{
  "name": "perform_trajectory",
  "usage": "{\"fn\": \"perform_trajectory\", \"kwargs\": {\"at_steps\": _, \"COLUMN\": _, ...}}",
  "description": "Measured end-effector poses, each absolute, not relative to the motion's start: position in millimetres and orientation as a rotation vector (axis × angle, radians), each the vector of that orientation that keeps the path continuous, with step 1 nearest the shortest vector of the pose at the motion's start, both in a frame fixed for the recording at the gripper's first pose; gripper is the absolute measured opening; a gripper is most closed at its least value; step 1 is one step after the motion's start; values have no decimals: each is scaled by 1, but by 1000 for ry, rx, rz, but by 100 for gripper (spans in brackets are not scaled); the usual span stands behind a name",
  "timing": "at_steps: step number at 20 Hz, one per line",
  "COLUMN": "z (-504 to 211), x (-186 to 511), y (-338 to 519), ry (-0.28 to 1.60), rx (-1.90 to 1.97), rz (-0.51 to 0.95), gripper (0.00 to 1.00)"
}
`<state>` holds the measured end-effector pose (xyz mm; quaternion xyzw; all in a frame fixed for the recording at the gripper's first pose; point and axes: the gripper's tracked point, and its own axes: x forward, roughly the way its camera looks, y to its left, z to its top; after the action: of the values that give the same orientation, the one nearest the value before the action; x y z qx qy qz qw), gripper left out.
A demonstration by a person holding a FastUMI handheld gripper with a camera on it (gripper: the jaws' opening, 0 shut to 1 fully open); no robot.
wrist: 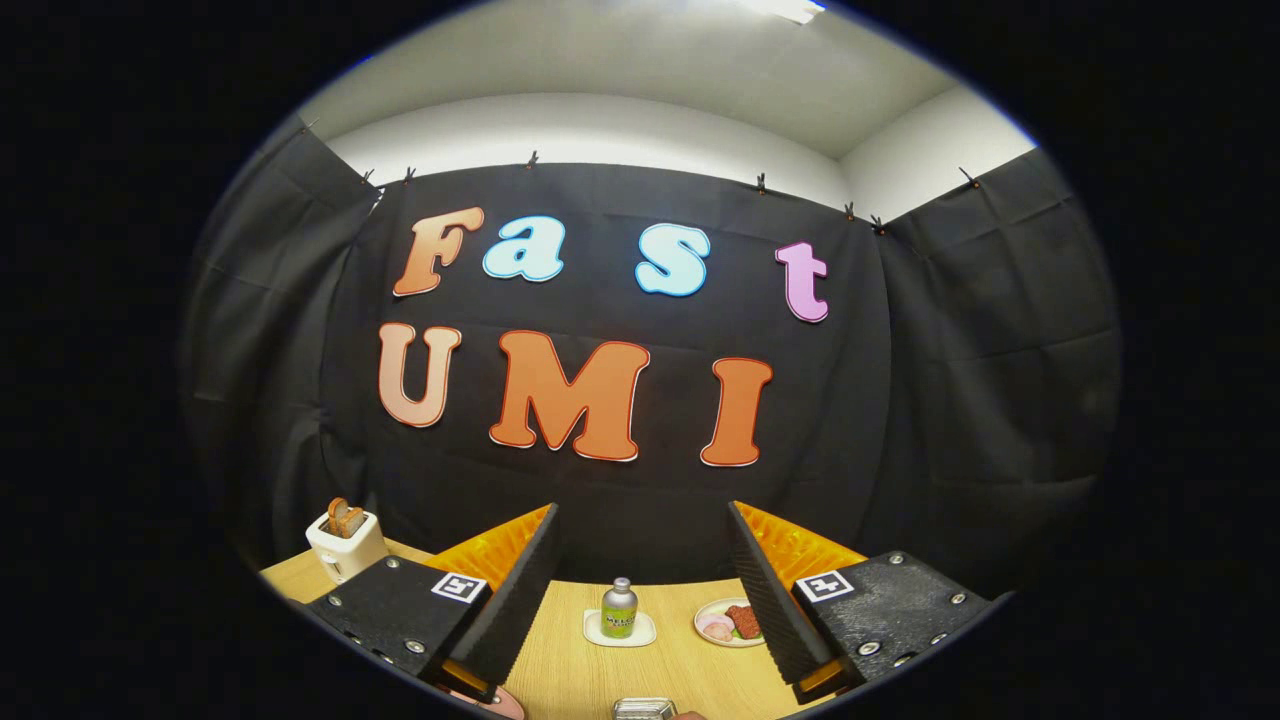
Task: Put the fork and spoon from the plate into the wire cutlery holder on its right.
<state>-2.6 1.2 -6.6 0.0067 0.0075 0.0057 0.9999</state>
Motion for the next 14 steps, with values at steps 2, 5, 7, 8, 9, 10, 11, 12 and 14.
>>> {"fn": "perform_trajectory", "kwargs": {"at_steps": 2, "z": -10, "x": -3, "y": 3, "ry": 24, "rx": 15, "rz": 14, "gripper": 96}}
{"fn": "perform_trajectory", "kwargs": {"at_steps": 5, "z": -15, "x": -5, "y": 7, "ry": 38, "rx": 17, "rz": 20, "gripper": 96}}
{"fn": "perform_trajectory", "kwargs": {"at_steps": 7, "z": -18, "x": -6, "y": 10, "ry": 42, "rx": 13, "rz": 26, "gripper": 96}}
{"fn": "perform_trajectory", "kwargs": {"at_steps": 8, "z": -19, "x": -8, "y": 12, "ry": 46, "rx": 11, "rz": 28, "gripper": 96}}
{"fn": "perform_trajectory", "kwargs": {"at_steps": 9, "z": -21, "x": -8, "y": 14, "ry": 51, "rx": 10, "rz": 32, "gripper": 96}}
{"fn": "perform_trajectory", "kwargs": {"at_steps": 10, "z": -25, "x": -9, "y": 16, "ry": 57, "rx": 10, "rz": 34, "gripper": 96}}
{"fn": "perform_trajectory", "kwargs": {"at_steps": 11, "z": -27, "x": -11, "y": 20, "ry": 62, "rx": 11, "rz": 40, "gripper": 96}}
{"fn": "perform_trajectory", "kwargs": {"at_steps": 12, "z": -30, "x": -11, "y": 23, "ry": 70, "rx": 10, "rz": 43, "gripper": 97}}
{"fn": "perform_trajectory", "kwargs": {"at_steps": 14, "z": -36, "x": -16, "y": 30, "ry": 84, "rx": 3, "rz": 56, "gripper": 97}}
